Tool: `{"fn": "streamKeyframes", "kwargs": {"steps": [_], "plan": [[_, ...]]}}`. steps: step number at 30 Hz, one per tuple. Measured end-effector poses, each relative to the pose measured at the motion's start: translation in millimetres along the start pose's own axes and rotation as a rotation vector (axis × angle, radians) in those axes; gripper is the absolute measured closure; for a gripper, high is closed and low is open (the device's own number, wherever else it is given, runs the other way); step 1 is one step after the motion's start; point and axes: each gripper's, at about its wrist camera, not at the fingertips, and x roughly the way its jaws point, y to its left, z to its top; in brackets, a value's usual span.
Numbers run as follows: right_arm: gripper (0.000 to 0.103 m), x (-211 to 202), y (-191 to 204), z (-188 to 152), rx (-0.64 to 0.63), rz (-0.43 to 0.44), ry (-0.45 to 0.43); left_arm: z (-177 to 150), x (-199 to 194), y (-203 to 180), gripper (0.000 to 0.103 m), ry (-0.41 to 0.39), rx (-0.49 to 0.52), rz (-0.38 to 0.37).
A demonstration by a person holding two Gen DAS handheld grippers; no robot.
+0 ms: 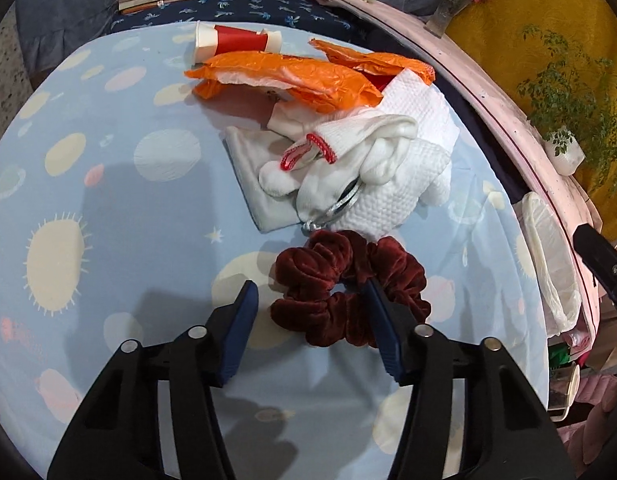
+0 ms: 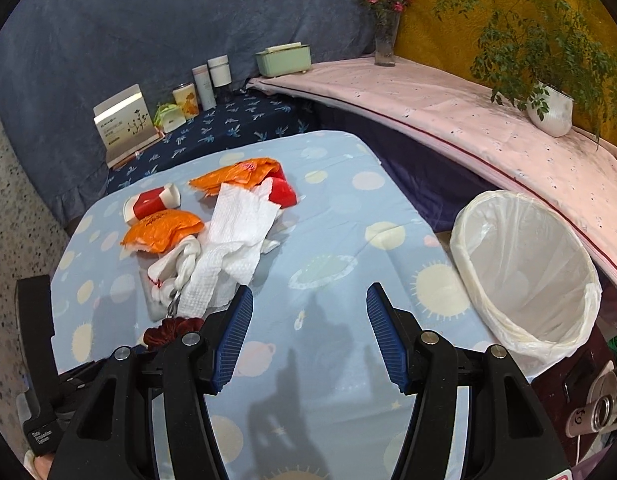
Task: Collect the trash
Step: 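Move the left gripper back and grasp the dark red scrunchie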
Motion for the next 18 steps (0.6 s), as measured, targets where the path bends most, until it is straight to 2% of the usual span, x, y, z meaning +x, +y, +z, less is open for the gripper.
{"fn": "streamKeyframes", "kwargs": {"steps": [3, 6, 10, 18], "plan": [[0.045, 5.1, 6.3, -2.2, -0.012, 0.004, 0.013, 1.5, 2.7, -2.1, 0.075, 0.005, 0.002, -0.030], [0.045, 10.6, 11.8, -4.1, -0.022, 0.009, 0.027, 2.9, -0.1, -5.6, 0.086, -0.013, 0.014, -0.044], [0.045, 17.8, 21.0, -5.6, -0.041, 0.015, 0.043, 5.9, -14.1, -2.1, 0.087, -0.038, 0.004, -0.065], [0.046, 37.0, 38.2, 0.4, -0.050, 0.047, 0.069, 22.8, -51.6, 21.4, 0.087, -0.135, -0.029, -0.047]]}}
